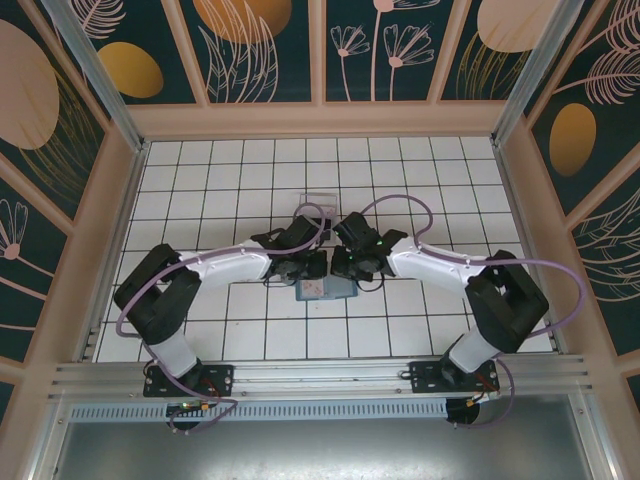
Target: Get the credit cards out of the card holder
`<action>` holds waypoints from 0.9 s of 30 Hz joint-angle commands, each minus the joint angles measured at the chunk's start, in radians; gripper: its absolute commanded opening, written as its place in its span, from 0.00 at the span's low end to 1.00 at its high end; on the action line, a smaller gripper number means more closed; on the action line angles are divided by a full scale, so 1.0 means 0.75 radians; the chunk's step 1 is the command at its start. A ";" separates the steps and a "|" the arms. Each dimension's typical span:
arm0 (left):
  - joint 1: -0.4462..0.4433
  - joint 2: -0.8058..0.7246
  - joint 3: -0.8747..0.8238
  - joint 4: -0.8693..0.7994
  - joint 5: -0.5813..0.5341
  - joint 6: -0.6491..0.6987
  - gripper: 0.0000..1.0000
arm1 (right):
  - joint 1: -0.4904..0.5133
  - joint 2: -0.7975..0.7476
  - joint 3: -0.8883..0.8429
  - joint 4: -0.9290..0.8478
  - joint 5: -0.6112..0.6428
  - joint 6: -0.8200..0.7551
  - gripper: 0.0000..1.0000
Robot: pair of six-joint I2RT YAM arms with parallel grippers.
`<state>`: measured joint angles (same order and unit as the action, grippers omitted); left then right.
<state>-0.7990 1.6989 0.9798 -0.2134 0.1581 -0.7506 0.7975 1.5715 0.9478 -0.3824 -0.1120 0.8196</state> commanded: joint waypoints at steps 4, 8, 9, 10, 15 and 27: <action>0.064 -0.107 -0.109 -0.018 -0.026 -0.023 0.08 | -0.010 0.103 0.059 0.101 -0.111 0.007 0.14; 0.079 -0.118 -0.149 -0.012 -0.010 -0.022 0.08 | -0.009 0.159 0.090 0.134 -0.158 -0.002 0.14; 0.081 -0.117 -0.157 -0.010 -0.006 -0.022 0.08 | -0.008 0.171 0.094 0.144 -0.167 -0.003 0.14; 0.082 -0.116 -0.167 -0.004 -0.003 -0.022 0.08 | -0.008 0.184 0.099 0.154 -0.178 -0.006 0.14; 0.084 -0.098 -0.208 0.022 0.016 -0.026 0.08 | -0.008 0.243 0.116 0.185 -0.205 -0.009 0.15; 0.088 -0.078 -0.226 0.027 0.014 -0.022 0.08 | -0.010 0.296 0.097 0.184 -0.201 -0.022 0.23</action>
<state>-0.7403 1.6314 0.8169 -0.2024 0.1600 -0.7616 0.7971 1.7813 1.0149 -0.2420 -0.2638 0.8177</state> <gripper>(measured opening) 0.080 0.223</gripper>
